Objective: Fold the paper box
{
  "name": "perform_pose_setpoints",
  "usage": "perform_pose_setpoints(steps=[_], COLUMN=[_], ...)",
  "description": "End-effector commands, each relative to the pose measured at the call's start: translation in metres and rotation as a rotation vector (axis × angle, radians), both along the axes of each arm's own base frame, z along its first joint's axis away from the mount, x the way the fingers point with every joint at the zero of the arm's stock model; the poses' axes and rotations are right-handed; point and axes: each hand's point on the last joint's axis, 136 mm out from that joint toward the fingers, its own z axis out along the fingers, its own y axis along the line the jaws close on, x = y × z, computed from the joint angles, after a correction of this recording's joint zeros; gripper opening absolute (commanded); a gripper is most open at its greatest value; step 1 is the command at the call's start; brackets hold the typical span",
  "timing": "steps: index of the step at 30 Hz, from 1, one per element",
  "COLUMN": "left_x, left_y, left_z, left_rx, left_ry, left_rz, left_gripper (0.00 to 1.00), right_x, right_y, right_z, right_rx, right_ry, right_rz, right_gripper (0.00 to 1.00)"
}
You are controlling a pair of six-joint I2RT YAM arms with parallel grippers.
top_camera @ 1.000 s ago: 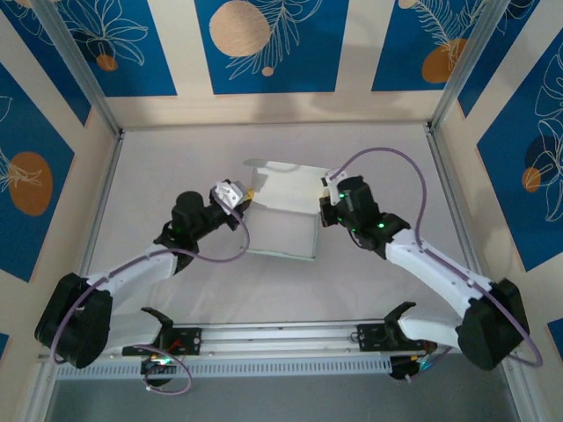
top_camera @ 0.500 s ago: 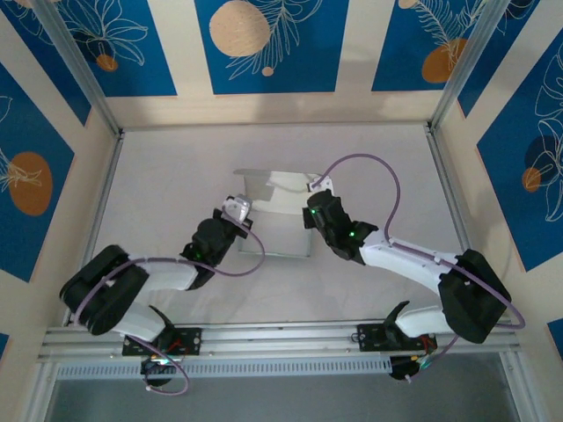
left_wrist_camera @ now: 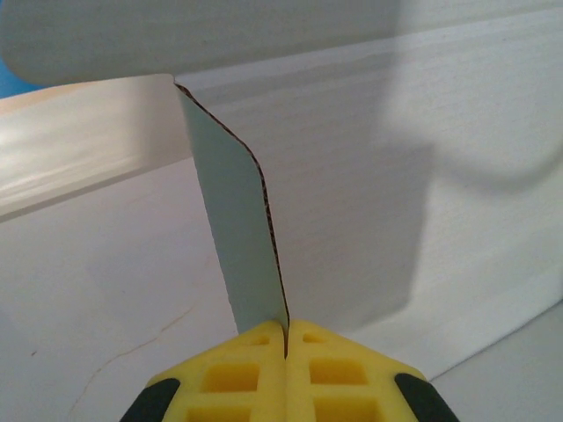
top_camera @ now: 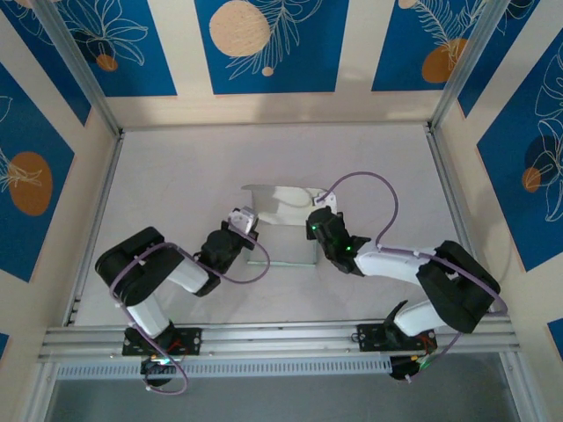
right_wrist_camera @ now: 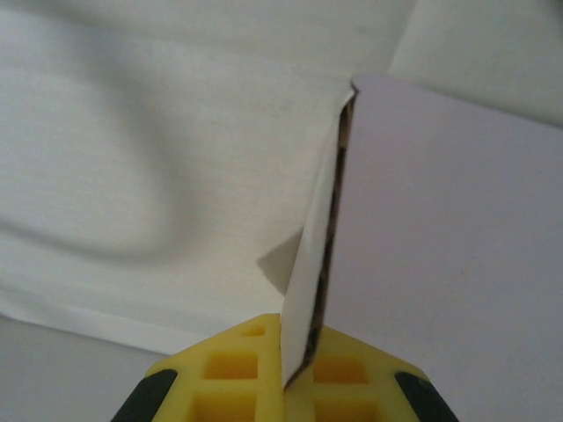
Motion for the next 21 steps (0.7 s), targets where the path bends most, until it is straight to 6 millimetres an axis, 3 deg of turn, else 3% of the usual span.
perform_pose_setpoints(steps=[1, 12, 21], left_x=[-0.011, -0.021, -0.024], left_y=[-0.023, -0.021, -0.023], left_z=[0.011, -0.023, -0.023], left_rx=[-0.073, -0.056, -0.054], left_ry=[-0.017, 0.079, 0.082], left_rz=[-0.088, -0.104, -0.112], left_gripper=[0.00, 0.00, 0.00], right_x=[0.002, -0.012, -0.019], right_y=[0.024, 0.026, 0.031], right_z=[0.017, -0.004, -0.016], right_rx=[0.103, 0.074, 0.094], right_ry=[-0.094, -0.083, -0.022], right_rz=[-0.004, -0.044, -0.105], right_gripper=[0.00, 0.00, 0.00])
